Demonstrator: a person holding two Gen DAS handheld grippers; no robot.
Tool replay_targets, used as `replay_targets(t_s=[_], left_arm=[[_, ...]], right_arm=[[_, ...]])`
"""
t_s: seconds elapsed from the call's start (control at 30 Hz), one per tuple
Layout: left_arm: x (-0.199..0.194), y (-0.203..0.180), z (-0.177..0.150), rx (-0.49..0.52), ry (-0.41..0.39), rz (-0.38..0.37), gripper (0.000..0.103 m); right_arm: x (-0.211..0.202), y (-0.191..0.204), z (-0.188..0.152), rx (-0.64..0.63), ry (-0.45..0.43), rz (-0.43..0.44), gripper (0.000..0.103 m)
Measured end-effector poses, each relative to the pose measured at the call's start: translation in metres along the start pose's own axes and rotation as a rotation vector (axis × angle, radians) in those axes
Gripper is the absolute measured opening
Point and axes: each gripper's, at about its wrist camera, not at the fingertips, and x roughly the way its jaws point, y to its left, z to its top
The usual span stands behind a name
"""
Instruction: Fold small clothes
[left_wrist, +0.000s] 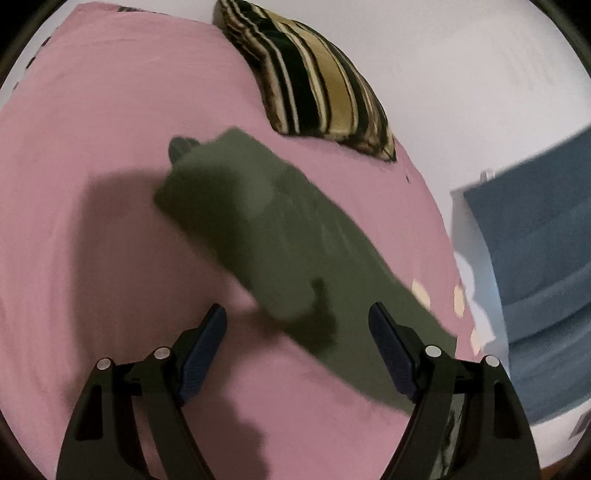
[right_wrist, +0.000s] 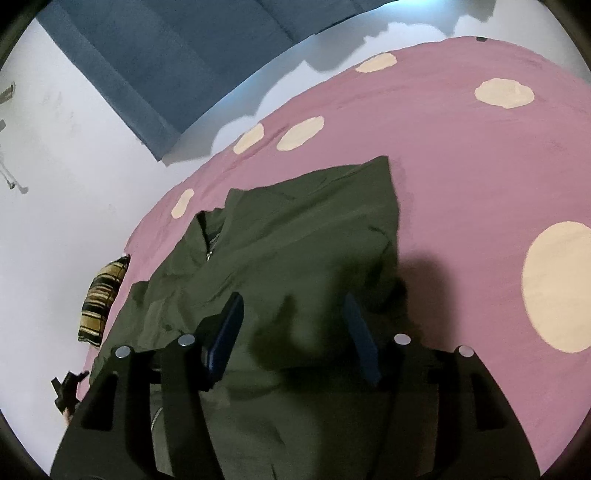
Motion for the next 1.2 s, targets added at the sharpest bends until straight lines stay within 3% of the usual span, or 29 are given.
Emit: replay_targets(t_s=[0.1,0.13,0.17,0.2,0.23,0.27,0.5,0.7,0.97,1.2], left_arm=[[0.006,0.003,0.014,-0.030,-0.015,-0.005,0.078],[0.009,0.004,0.018,-0.037,-0.018,-0.001,0.072],[0.011,0.006,0.023,-0.039,-0.023,0.025,0.058],[0.014,0.006,0.026,-0.039,-0.016,0.057,0.050],[0.016,0.009,0.028,-0.041,-0.012,0.078,0.033],[0.017,0.011,0.029,-0.044,-0.003,0.083,0.030],[0.006,-0.002,0.028,0.034,-0.008,0.122,0.024],[-0.022,-0.050,0.030,0.127,-0.075,0.128,0.024],[-0.056,-0.172,0.000,0.383,-0.121,0.053,0.023],[-0.057,-0.290,-0.073,0.621,-0.103,-0.059,0.023]], right_arm=[[0.005,0.005,-0.003,0.000,0.007,-0.004,0.060],[0.006,0.006,-0.004,-0.001,0.008,-0.005,0.061],[0.006,0.008,-0.005,-0.002,0.008,-0.008,0.062],[0.007,0.009,-0.006,-0.003,0.007,-0.012,0.063],[0.008,0.009,-0.007,-0.004,0.006,-0.015,0.063],[0.008,0.009,-0.007,-0.003,0.004,-0.017,0.063],[0.008,0.009,-0.009,0.009,-0.009,-0.024,0.063],[0.001,0.009,-0.009,0.012,-0.025,-0.023,0.063],[-0.007,0.010,-0.010,0.004,-0.033,-0.012,0.064],[-0.010,0.015,-0.012,-0.009,-0.030,0.010,0.064]])
